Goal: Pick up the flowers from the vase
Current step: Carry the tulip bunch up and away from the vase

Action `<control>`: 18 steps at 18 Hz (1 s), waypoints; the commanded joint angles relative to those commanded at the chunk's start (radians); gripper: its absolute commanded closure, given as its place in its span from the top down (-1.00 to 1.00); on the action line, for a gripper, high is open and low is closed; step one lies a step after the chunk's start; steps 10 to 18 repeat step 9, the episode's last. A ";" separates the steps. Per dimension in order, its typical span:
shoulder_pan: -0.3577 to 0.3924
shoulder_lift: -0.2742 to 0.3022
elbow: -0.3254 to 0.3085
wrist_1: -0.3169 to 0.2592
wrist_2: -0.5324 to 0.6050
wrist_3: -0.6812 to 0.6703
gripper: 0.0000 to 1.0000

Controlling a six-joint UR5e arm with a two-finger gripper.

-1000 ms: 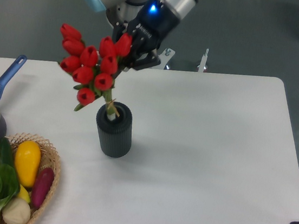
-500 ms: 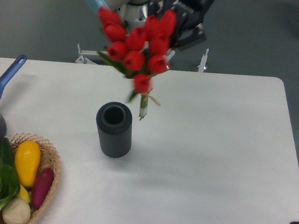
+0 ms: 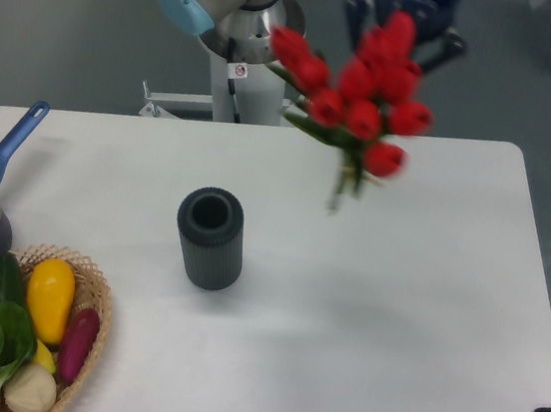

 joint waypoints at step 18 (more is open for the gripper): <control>-0.150 -0.273 0.216 -0.038 0.450 0.005 -1.00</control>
